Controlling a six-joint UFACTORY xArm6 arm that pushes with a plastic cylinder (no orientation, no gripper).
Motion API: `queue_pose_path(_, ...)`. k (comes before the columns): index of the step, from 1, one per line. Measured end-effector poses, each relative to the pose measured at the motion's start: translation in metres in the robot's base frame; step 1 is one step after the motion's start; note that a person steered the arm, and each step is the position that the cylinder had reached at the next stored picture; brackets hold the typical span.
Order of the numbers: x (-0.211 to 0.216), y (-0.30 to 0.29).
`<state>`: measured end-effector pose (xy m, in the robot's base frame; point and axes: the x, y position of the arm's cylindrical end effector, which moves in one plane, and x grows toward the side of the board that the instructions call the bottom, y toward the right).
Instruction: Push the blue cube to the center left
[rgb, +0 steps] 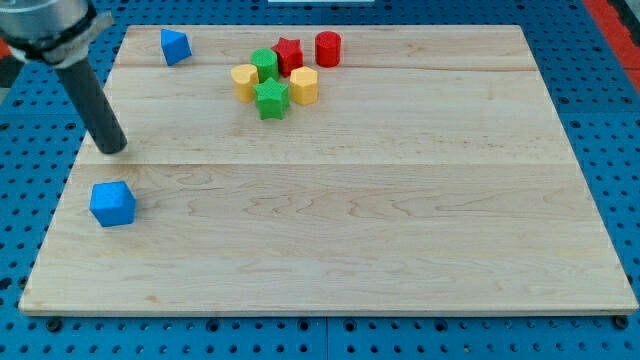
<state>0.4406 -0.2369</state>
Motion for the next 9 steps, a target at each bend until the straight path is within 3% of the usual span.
queue_pose_path(2,0.075,0.089)
queue_pose_path(3,0.110,0.033)
queue_pose_path(5,0.023,0.052)
queue_pose_path(7,0.091,0.053)
queue_pose_path(8,0.085,0.005)
queue_pose_path(9,0.027,0.011)
